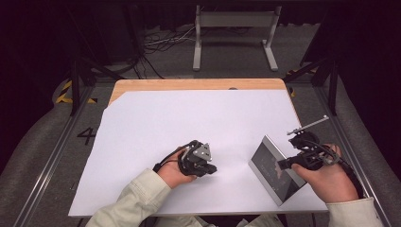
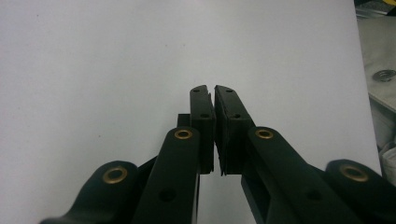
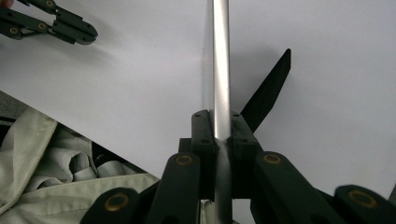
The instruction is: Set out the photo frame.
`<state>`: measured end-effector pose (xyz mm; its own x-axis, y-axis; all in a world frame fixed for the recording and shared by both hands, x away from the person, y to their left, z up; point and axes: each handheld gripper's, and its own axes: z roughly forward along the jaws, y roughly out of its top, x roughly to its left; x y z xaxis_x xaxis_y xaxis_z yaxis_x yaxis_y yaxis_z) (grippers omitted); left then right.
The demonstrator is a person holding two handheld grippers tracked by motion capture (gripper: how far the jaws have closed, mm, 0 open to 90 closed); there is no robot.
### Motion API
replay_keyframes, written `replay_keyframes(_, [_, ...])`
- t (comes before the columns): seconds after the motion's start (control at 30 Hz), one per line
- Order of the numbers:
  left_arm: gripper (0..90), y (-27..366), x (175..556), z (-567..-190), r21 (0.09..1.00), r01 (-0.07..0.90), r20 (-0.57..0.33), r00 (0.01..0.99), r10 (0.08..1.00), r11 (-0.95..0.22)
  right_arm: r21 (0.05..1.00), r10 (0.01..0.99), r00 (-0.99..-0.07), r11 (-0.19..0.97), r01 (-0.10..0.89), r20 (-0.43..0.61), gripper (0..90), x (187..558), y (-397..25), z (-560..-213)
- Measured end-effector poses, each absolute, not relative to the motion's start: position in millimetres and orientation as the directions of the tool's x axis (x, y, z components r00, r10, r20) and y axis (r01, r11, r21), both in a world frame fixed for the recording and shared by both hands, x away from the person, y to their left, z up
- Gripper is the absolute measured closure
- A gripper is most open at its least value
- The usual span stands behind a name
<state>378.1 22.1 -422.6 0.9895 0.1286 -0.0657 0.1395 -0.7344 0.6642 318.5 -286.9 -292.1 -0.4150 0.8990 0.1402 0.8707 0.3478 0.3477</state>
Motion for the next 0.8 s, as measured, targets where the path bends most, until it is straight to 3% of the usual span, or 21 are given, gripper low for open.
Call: replay_keyframes(0.8, [86.3,44.6,380.2,-425.1,0.659,0.195,-0.075,0.978,0.194,-0.726,0.357,0.764,-0.642,0.583,0.730,0.063,83.7,347.2,-286.3,-266.4])
